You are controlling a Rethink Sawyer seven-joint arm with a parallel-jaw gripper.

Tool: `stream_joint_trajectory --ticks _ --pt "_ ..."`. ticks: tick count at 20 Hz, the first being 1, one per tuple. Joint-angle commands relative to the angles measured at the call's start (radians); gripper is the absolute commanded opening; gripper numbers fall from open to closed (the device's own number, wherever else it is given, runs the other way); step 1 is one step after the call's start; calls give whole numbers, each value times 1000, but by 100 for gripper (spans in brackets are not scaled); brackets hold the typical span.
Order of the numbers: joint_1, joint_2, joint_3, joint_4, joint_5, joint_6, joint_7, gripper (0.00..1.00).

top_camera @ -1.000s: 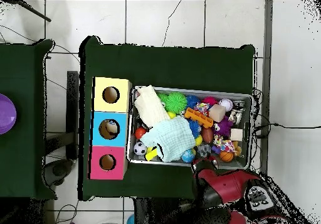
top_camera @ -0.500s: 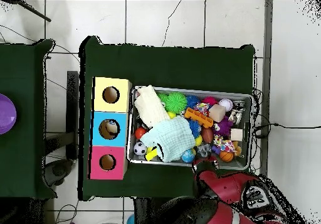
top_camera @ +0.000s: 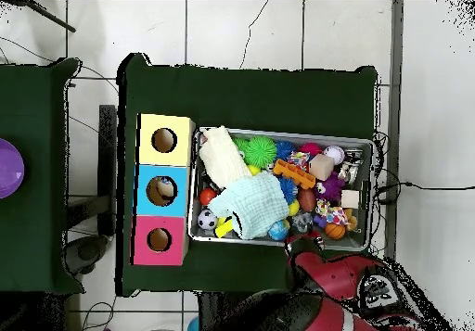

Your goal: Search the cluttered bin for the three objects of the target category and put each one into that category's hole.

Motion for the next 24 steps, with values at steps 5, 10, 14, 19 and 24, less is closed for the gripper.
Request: stream_joint_trajectory --ticks 5,10,14,19,24 --pt "22 114 15 -128 46 -34 65 100" --pt "22 128 10 -140 48 -39 65 100" --pt "21 132 5 -142 57 -65 68 0" --pt "33 137 -7 -144 62 -89 62 0" --pt "22 112 19 -136 32 -47 82 0"
